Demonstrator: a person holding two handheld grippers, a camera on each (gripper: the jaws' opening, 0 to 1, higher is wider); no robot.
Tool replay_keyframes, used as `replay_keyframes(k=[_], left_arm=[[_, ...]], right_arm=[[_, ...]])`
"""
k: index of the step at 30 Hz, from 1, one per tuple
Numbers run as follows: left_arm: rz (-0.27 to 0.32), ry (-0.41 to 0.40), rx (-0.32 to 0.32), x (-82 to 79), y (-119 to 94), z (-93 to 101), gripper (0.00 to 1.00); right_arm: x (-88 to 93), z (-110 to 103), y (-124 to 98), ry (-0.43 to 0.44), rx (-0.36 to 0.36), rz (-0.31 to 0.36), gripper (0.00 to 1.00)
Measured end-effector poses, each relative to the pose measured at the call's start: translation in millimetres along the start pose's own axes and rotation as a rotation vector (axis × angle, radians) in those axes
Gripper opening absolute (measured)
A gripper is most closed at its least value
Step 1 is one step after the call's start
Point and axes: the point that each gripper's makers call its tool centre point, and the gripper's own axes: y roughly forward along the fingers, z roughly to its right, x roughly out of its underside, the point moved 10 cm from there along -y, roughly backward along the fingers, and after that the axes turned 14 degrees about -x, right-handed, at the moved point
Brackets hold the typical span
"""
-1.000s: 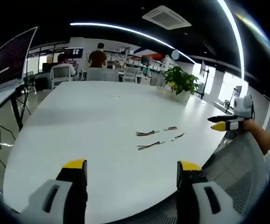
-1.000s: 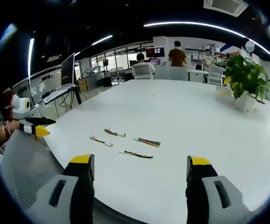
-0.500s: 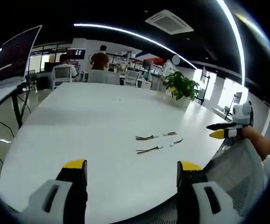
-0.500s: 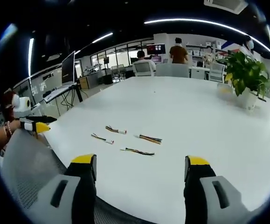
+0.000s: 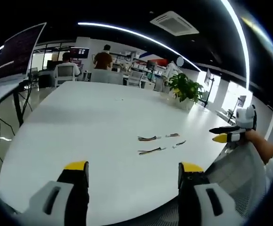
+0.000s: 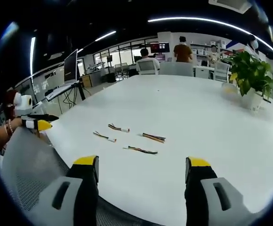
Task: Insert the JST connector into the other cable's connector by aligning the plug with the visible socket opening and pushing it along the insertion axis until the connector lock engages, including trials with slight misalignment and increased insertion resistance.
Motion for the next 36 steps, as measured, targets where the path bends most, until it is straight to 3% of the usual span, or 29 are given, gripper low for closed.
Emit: replay_keyframes(k=[16, 21, 31, 36], left_arm=[[-0.021, -0.009, -0.006, 0.4, 0.1, 0.1, 0.74], [-0.041, 0.004, -0.004, 1.1, 1.0, 1.2, 0.74], [-0.039, 0.01, -0.021, 1.3, 1.3, -2.1, 0.74], [-0.083, 0.078, -0.043, 3.3, 3.3, -3.7, 0.73]], right_arm=[[1.5, 0.6, 0.7, -0.012, -0.003, -0.031, 0.72], [-0.4, 4.0, -2.3, 0.02, 0.014, 0.009, 0.72], [0.4, 3.5, -2.1, 0.008, 0.027, -0.008, 0.71], [-0.1, 3.4, -1.8, -0.011, 0.039, -0.032, 0.71]])
